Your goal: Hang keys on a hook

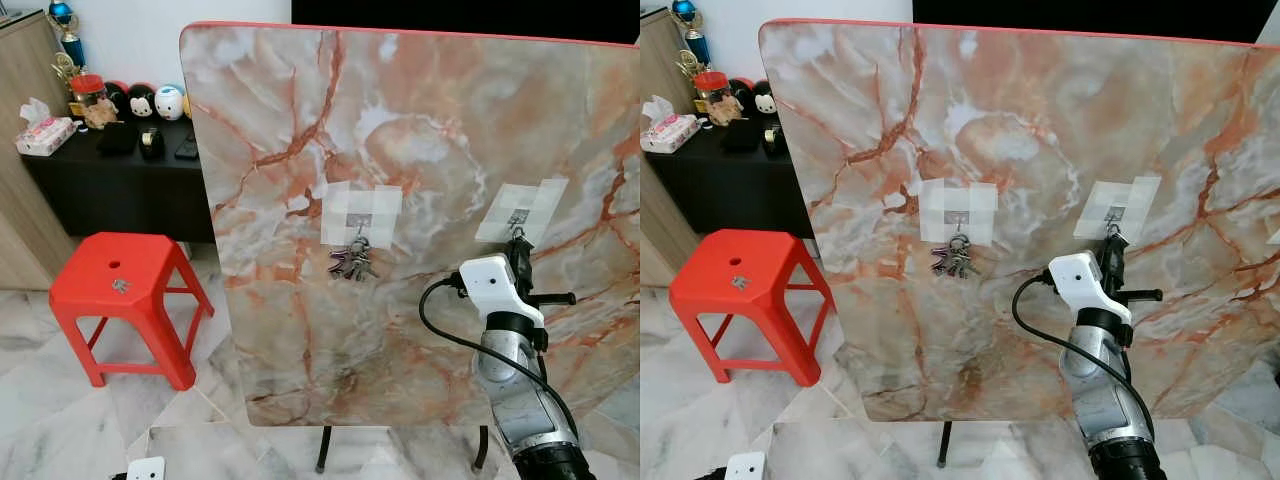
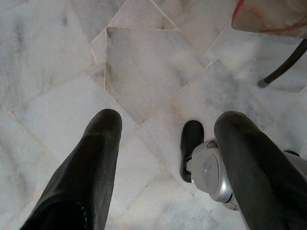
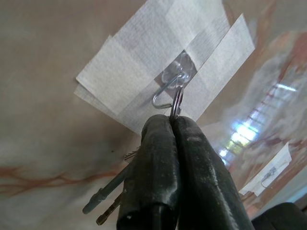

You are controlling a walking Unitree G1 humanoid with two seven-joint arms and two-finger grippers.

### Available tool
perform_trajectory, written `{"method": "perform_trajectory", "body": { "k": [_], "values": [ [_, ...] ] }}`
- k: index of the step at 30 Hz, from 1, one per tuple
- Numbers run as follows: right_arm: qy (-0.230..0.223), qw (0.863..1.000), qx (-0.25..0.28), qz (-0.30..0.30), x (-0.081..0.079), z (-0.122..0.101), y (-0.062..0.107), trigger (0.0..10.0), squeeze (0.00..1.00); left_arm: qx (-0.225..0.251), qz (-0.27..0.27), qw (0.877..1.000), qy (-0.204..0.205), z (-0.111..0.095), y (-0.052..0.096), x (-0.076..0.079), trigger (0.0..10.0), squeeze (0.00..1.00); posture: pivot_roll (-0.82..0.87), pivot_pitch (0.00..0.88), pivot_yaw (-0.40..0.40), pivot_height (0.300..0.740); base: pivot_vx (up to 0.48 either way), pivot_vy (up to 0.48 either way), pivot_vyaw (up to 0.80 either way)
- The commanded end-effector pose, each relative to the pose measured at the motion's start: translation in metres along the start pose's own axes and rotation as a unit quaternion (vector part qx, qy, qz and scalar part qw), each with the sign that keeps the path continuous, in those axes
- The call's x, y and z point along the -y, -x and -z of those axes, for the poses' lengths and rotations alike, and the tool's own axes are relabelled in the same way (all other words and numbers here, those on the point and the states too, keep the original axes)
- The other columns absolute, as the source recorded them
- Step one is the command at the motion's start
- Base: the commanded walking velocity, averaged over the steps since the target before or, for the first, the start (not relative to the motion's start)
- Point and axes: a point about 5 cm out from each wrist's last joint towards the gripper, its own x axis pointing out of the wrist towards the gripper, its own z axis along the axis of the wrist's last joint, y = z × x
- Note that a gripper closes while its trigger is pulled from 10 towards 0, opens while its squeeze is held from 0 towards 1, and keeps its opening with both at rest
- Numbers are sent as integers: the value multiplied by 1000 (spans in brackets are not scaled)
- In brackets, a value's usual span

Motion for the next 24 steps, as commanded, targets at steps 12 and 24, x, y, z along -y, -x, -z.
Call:
{"method": "perform_trajectory", "body": {
  "k": [12,24],
  "values": [
    [4,1000,-20,-23,-6,2,-7,10000,0,-18,2,1000,4,9,2,2,10000,0,138,0,-77,740,0,0,0],
    [-25,999,-19,-20,-5,2,-5,10000,0,-24,-1,1000,5,11,2,-2,10000,0,137,0,-76,740,0,0,0]
  ]
}}
